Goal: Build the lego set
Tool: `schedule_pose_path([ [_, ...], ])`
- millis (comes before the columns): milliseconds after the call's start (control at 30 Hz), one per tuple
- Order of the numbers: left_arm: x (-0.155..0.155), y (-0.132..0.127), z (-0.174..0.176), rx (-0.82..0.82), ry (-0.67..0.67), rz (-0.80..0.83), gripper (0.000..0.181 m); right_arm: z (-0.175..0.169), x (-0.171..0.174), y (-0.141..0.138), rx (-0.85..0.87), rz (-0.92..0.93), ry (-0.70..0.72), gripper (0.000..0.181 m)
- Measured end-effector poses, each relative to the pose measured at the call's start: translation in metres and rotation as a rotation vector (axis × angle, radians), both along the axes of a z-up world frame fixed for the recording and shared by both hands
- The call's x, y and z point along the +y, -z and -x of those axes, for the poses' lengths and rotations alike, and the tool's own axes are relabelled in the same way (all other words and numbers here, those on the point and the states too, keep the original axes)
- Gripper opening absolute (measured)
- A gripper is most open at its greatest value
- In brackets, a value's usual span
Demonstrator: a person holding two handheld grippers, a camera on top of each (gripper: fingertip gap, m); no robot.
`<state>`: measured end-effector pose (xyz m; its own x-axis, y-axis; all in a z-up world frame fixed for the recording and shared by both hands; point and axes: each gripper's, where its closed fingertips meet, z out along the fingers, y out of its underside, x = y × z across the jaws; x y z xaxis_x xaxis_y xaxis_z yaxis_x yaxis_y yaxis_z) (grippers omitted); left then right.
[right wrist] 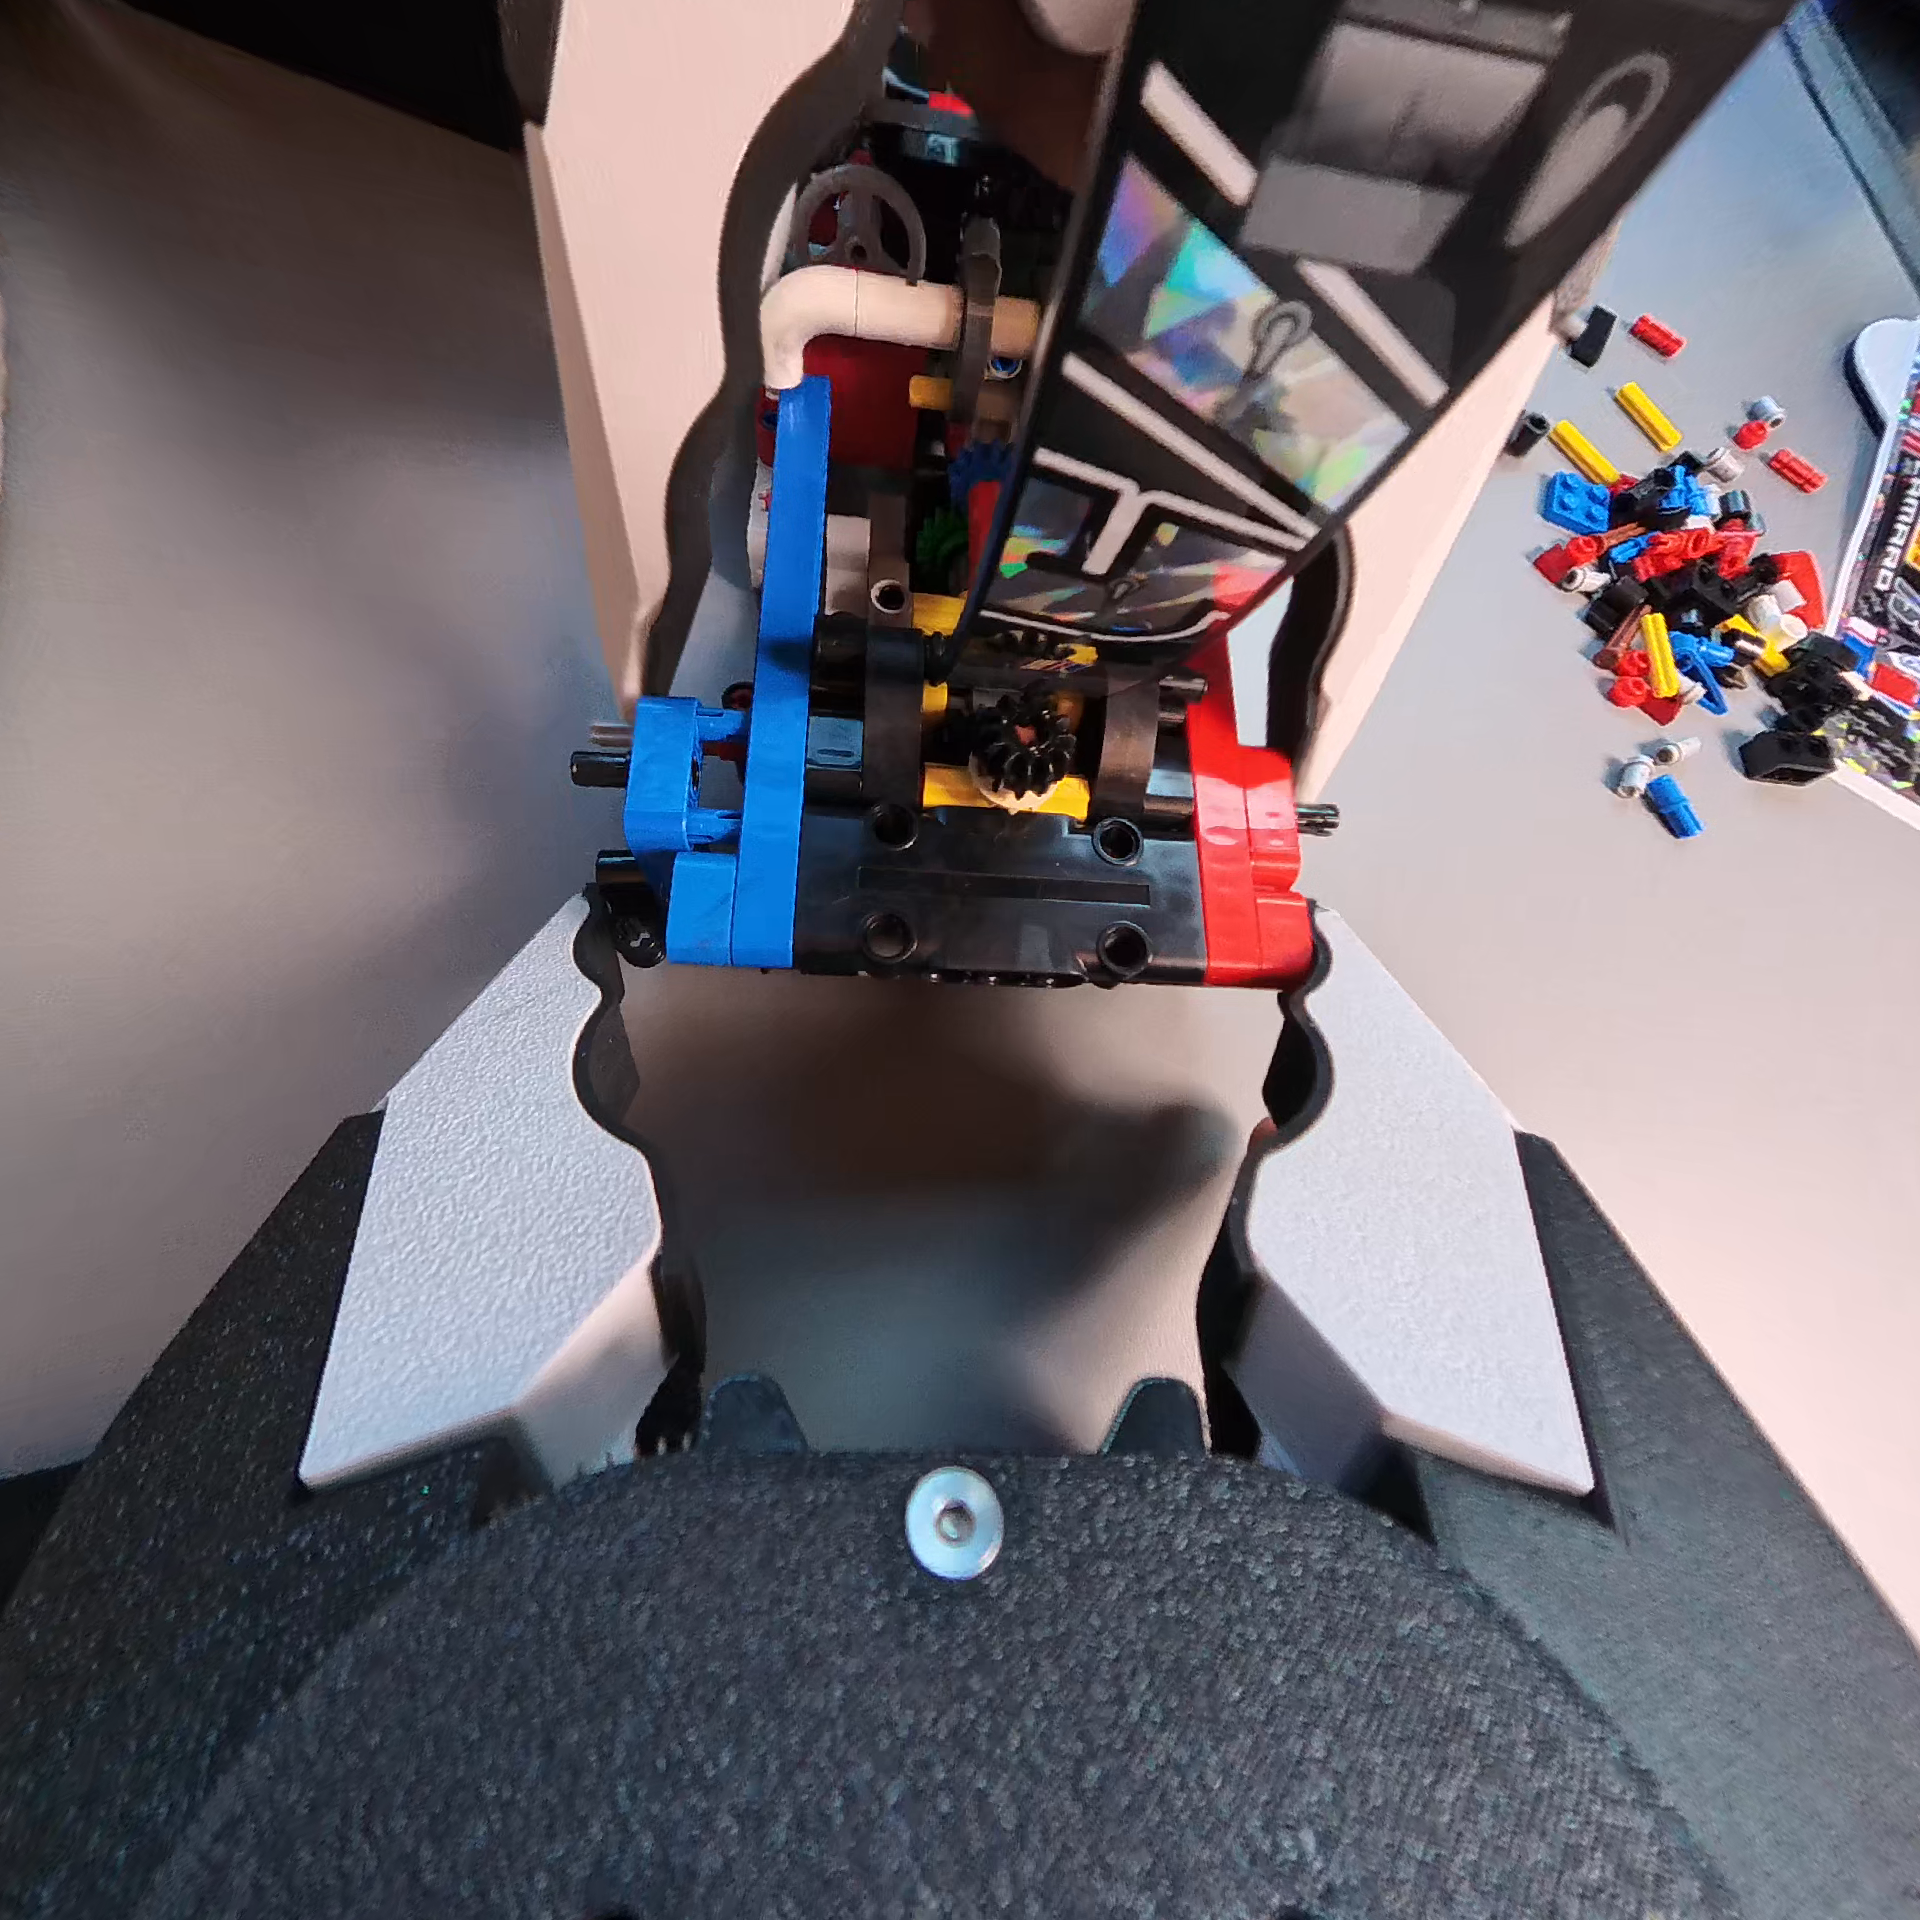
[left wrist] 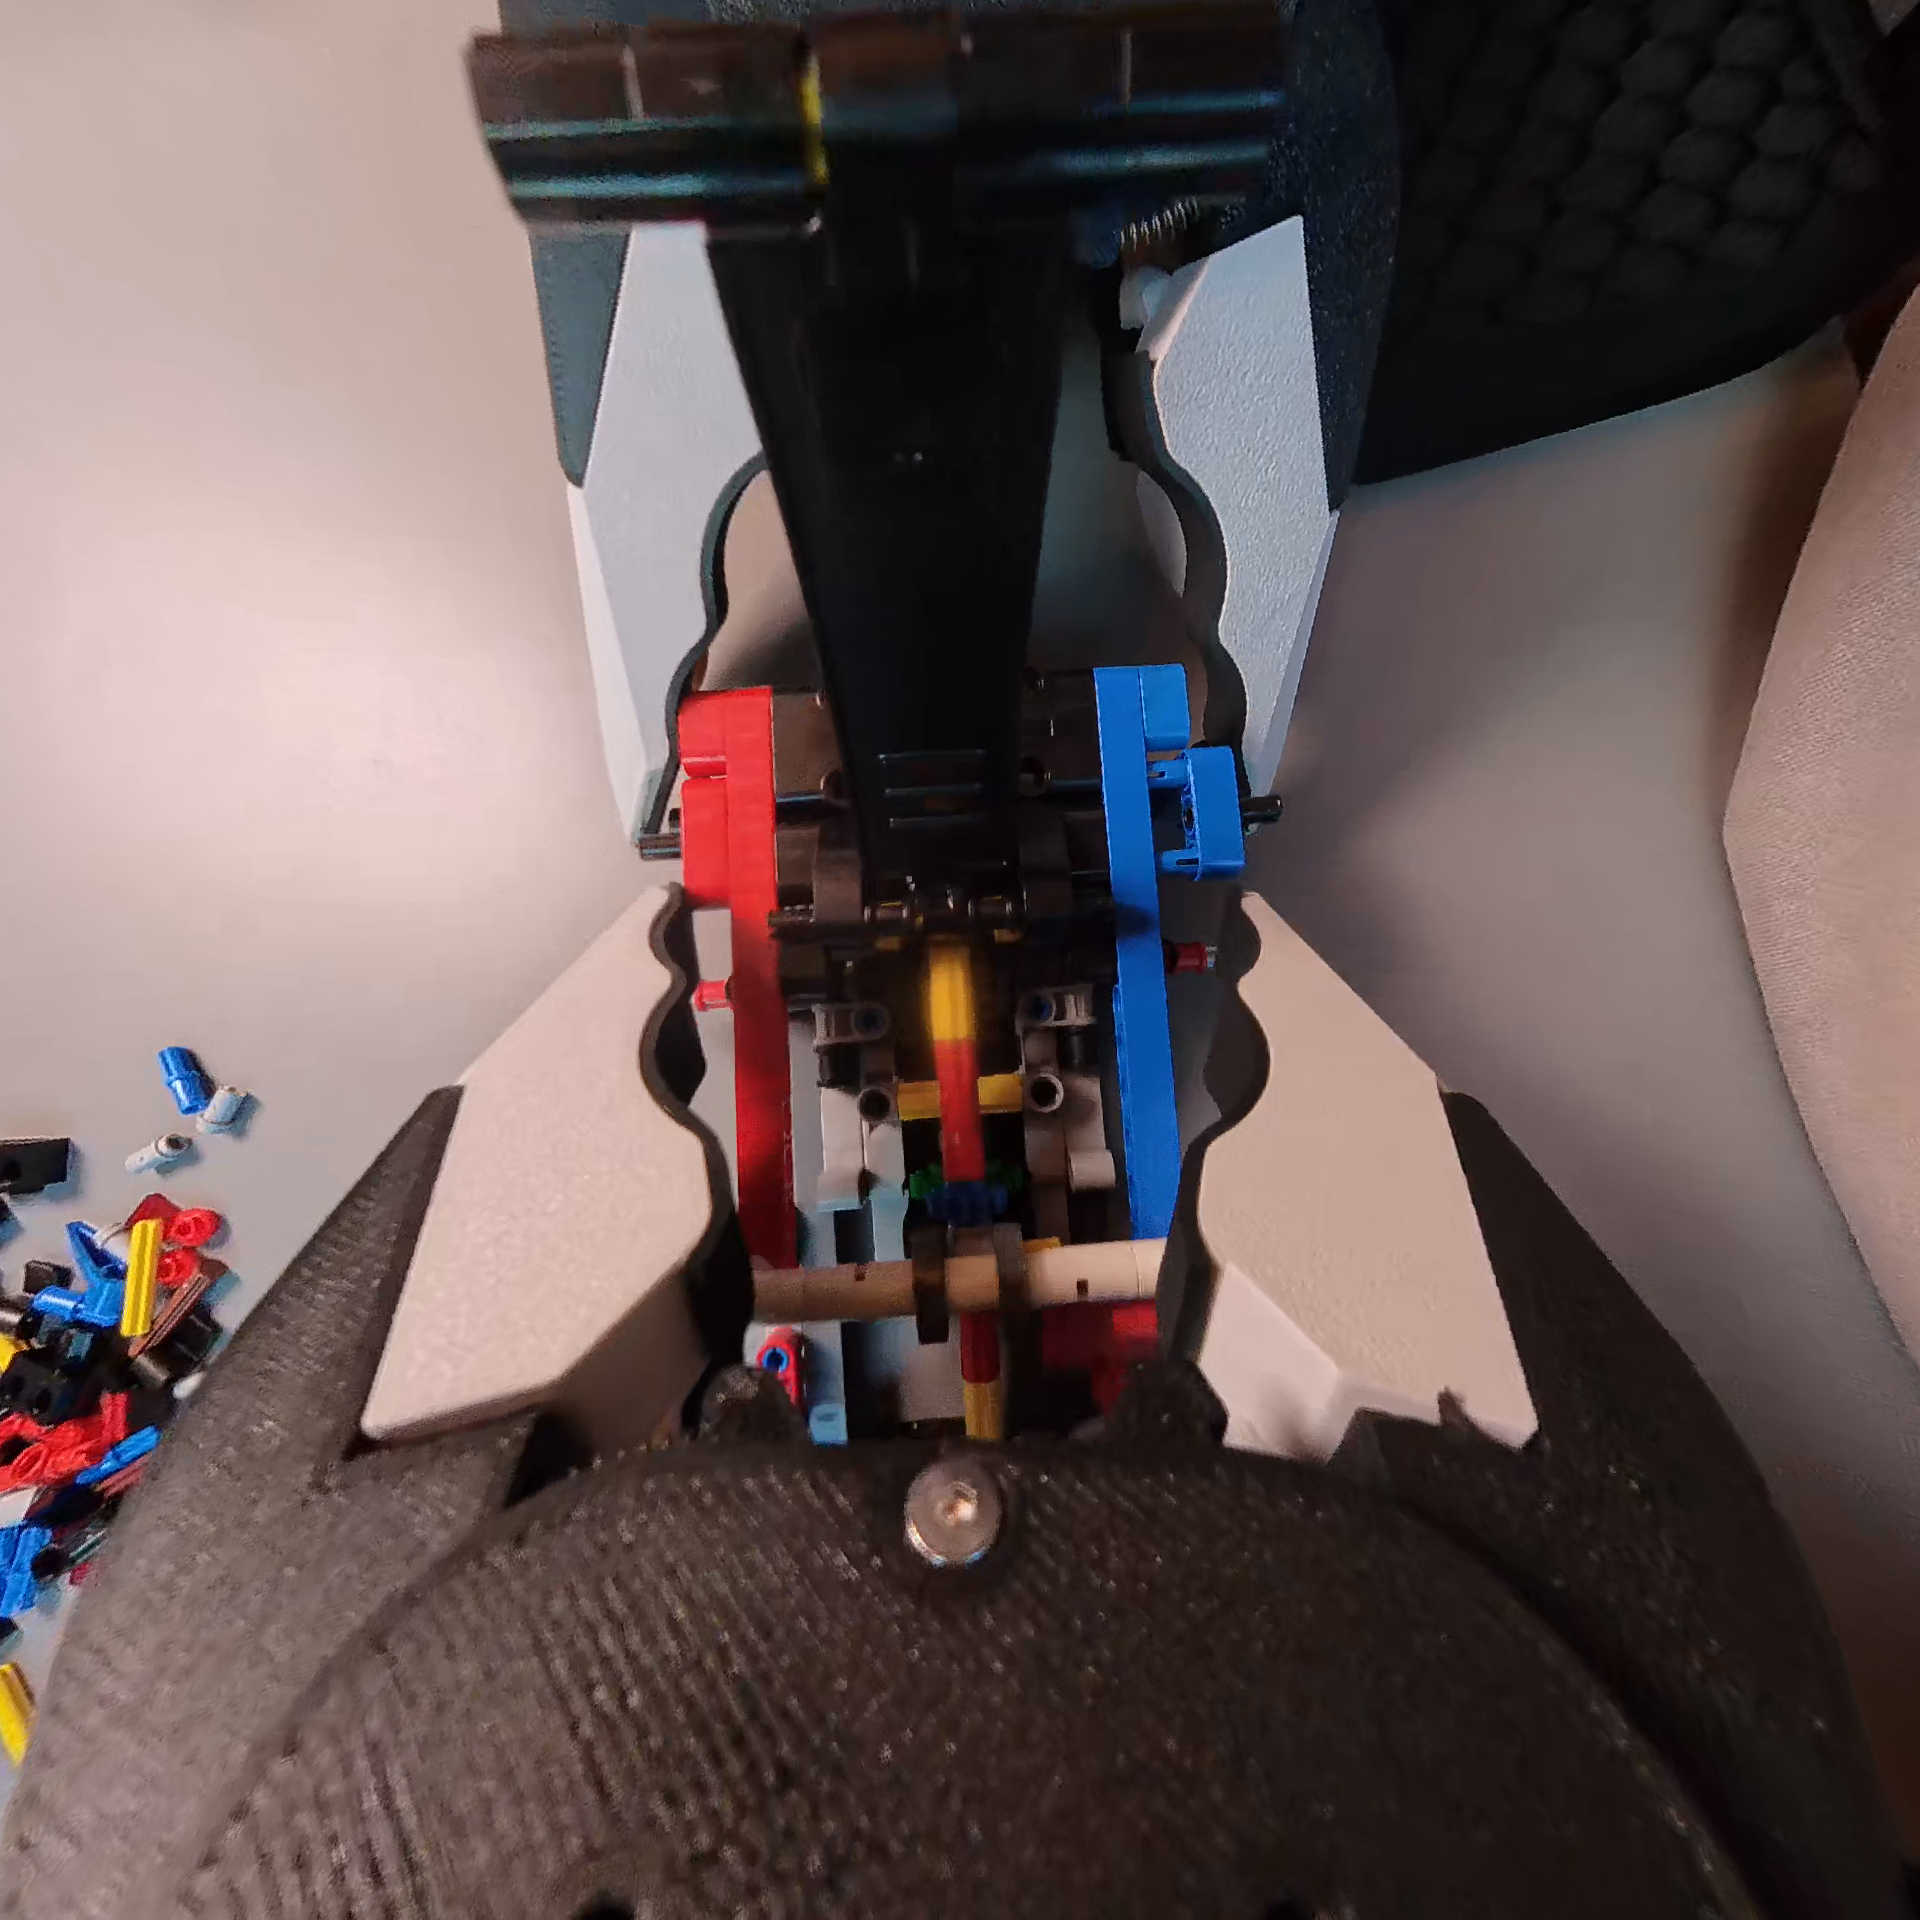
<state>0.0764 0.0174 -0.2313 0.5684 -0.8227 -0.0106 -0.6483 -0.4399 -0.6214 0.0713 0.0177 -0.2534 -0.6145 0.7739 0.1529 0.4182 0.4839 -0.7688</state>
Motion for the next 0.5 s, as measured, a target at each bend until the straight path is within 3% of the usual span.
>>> schedule_pose_path([
  [100, -0.003, 0.004, 0.007, 0.021, -0.004, 0.024, 0.092, 0.001, 0.002, 0.000, 0.002, -0.002, 0.015, 0.124],
  [500, -0.005, 0.007, 0.003, 0.024, -0.028, 0.001, 0.101, 0.002, -0.001, 0.001, -0.013, 0.007, 0.020, 0.124],
])
